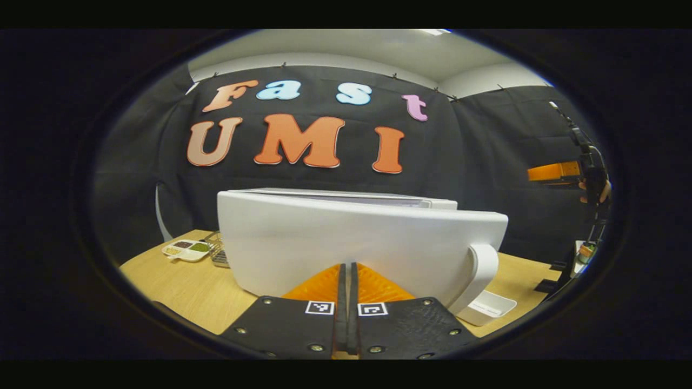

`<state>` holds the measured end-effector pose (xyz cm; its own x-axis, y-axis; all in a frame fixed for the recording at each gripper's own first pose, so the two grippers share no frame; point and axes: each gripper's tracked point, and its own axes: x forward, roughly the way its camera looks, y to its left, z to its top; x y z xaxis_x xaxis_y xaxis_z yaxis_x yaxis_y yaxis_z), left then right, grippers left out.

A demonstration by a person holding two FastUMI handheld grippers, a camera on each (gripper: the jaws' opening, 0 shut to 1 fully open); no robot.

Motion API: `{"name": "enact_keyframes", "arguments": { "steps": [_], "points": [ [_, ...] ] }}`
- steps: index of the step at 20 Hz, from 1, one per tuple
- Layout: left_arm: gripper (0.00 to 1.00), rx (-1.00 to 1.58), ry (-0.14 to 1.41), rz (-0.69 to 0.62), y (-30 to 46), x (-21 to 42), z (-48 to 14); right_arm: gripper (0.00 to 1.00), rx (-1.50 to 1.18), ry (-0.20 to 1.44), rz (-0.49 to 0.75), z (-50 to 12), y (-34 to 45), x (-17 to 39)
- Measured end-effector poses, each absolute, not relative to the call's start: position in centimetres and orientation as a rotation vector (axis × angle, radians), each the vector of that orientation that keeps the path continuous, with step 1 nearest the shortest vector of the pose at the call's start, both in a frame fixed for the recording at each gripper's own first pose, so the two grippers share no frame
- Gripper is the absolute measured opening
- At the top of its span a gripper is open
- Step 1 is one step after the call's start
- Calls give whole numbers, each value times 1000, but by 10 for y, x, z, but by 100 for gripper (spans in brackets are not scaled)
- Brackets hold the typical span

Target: Open the microwave oven with the left hand, put the food in, and close the microwave oven.

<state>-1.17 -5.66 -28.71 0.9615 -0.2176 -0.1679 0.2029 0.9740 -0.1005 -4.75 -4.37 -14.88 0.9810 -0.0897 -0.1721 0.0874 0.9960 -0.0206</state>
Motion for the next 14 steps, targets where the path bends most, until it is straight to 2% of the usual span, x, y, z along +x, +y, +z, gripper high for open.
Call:
{"name": "enact_keyframes", "arguments": {
  "steps": [9, 14],
  "points": [
    [0, 15, 174, -128, -81, 63, -306, 95, 2, 175, -121, -152, -70, -50],
    [1, 57, 174, -64, -79, 70, -311, 94, 9, 183, -127, -155, -77, -49]
  ]
}}
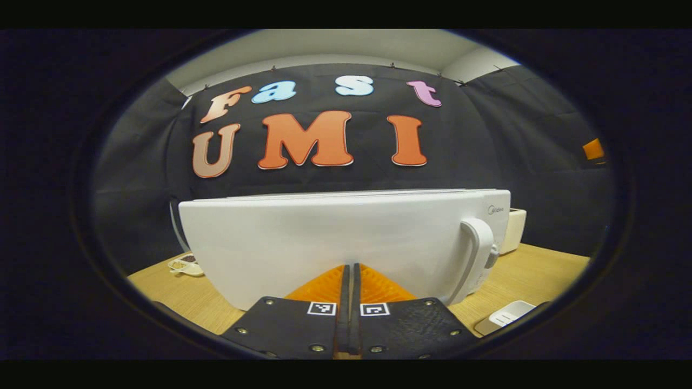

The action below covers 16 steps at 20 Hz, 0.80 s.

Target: Open the microwave oven with the left hand, put the food in, and close the microwave oven.

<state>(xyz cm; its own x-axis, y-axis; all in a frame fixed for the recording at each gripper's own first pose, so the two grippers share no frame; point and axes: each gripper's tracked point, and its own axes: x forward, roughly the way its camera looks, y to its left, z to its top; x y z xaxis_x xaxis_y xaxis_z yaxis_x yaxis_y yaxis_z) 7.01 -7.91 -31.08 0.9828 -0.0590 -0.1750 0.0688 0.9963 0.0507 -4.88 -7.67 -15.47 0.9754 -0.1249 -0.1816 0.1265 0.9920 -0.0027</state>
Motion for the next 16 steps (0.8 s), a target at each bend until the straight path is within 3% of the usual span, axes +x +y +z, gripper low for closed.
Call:
{"name": "enact_keyframes", "arguments": {
  "steps": [5, 8, 15, 16],
  "points": [
    [2, 29, 179, -43, -79, 79, -309, 94, 16, 192, -115, -156, -73, -51],
    [1, 39, 267, -85, -89, 70, -315, 94, 19, 191, -107, -154, -68, -49],
    [4, 53, 236, -140, -59, 27, -193, 94, 29, 191, -79, -146, -57, -42],
    [27, 42, 220, -142, -52, 23, -172, 94, 28, 191, -78, -144, -56, -40]
  ]
}}
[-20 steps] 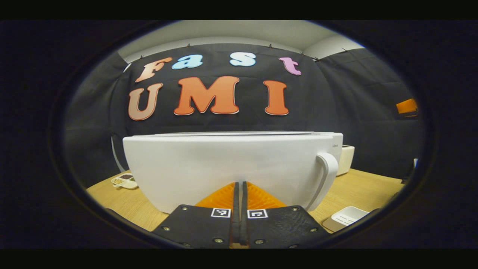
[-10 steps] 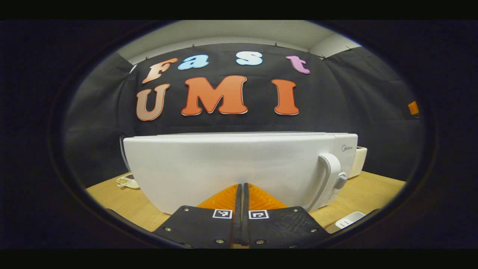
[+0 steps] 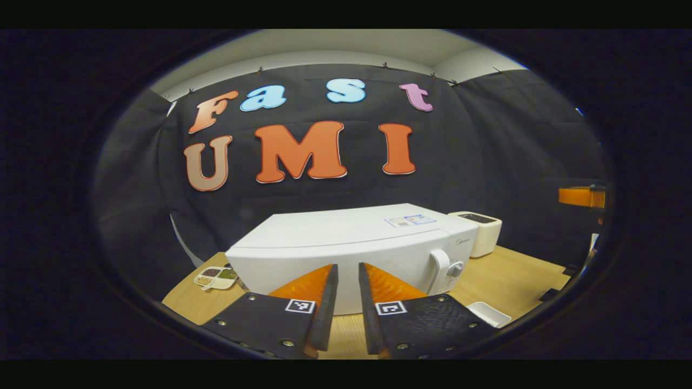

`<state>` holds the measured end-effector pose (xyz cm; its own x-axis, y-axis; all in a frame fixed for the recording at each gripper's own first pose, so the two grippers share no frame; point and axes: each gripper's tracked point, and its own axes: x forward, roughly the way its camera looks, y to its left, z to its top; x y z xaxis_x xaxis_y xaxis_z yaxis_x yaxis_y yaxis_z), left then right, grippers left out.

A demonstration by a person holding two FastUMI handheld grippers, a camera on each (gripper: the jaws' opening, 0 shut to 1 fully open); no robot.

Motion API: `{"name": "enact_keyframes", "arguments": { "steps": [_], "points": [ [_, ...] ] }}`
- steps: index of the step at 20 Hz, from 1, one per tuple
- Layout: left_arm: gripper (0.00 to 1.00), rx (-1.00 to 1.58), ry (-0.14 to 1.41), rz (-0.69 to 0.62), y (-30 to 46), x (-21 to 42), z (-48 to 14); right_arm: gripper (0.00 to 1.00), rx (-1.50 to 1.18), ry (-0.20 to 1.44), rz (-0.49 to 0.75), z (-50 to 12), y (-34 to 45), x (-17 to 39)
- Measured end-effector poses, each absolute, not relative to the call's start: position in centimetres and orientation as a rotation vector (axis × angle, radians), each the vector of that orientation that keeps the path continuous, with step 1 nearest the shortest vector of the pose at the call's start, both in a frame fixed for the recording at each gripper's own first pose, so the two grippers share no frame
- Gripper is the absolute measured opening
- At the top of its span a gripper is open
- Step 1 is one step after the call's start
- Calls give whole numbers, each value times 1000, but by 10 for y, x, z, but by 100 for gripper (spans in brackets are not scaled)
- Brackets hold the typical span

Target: Open the microwave oven with the left hand, put the food in, and close the microwave oven.

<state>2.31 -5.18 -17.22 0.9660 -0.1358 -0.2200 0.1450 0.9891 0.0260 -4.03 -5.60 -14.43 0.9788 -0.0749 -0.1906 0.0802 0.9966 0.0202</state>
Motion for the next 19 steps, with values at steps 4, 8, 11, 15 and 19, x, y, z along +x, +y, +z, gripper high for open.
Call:
{"name": "enact_keyframes", "arguments": {
  "steps": [4, 8, 11, 15, 19],
  "points": [
    [67, 49, 162, -64, -3, 13, -101, 94, 26, 184, -58, -128, -48, -35],
    [83, 82, 93, 7, 35, 3, -45, 95, 11, 162, -31, -99, -37, -27],
    [92, 79, 64, 47, 53, -4, -19, 95, -17, 120, -21, -71, -29, -24],
    [90, 12, 42, 50, 68, -8, 3, 94, 11, 103, 10, -55, -14, -24],
    [90, -30, 38, 54, 76, -10, 12, 95, 4, 94, 6, -52, -12, -24]
  ]
}}
